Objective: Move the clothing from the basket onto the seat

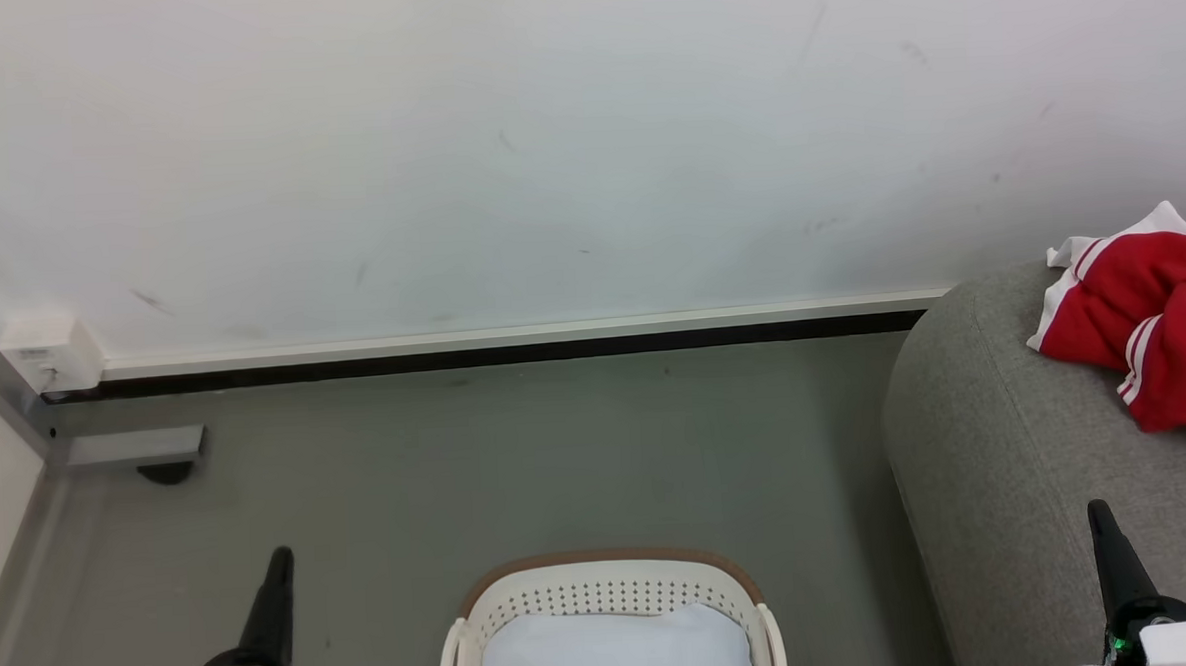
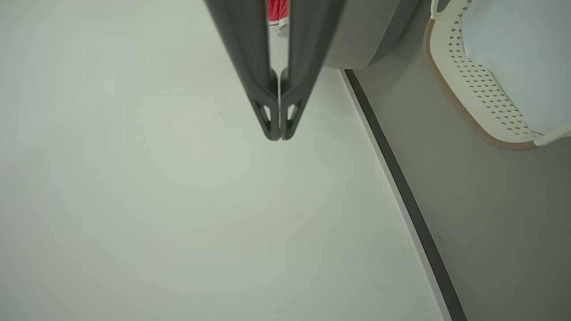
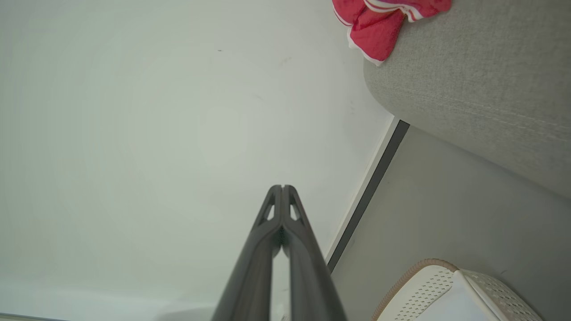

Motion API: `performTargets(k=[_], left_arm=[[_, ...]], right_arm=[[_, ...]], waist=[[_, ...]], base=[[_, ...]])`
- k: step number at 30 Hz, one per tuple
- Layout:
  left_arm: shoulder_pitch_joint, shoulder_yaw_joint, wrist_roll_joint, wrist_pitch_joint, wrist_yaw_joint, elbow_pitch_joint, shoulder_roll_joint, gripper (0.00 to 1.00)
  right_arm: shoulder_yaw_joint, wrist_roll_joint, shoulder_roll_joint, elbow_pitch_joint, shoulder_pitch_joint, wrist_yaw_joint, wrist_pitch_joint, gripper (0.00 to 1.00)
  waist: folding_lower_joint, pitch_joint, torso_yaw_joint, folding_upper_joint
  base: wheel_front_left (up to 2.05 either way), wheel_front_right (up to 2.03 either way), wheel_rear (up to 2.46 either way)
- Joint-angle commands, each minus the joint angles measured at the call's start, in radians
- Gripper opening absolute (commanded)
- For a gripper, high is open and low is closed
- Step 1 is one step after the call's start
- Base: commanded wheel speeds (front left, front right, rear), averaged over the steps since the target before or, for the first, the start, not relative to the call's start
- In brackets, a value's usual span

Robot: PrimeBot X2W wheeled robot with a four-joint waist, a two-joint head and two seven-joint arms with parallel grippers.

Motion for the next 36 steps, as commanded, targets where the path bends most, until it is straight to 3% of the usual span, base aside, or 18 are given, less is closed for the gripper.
performTargets(k=[1, 22, 36], left_arm=[[-0.016, 0.005, -0.016, 0.007, -0.007, -0.006, 0.008, 0.0], [-0.036, 0.014, -0.165, 0.045, -0.017, -0.009, 0.008, 0.0], [-0.036, 0.013, -0.167, 0.046, -0.017, -0.01, 0.008, 0.0]], right_arm=[[-0.006, 0.024, -0.006, -0.009, -0.019, -0.002, 0.004, 0.0], [-0.026, 0.173, -0.004, -0.018, -0.03, -0.002, 0.046, 0.0], [-0.029, 0.171, -0.001, -0.017, -0.03, -0.002, 0.048, 0.0]], waist=[[0.0, 0.0, 0.001, 0.0], [0.0, 0.004, 0.017, 0.0], [0.0, 0.004, 0.018, 0.0]], base=[[0.0, 0.0, 0.0], [0.0, 0.0, 0.0], [0.0, 0.0, 0.0]])
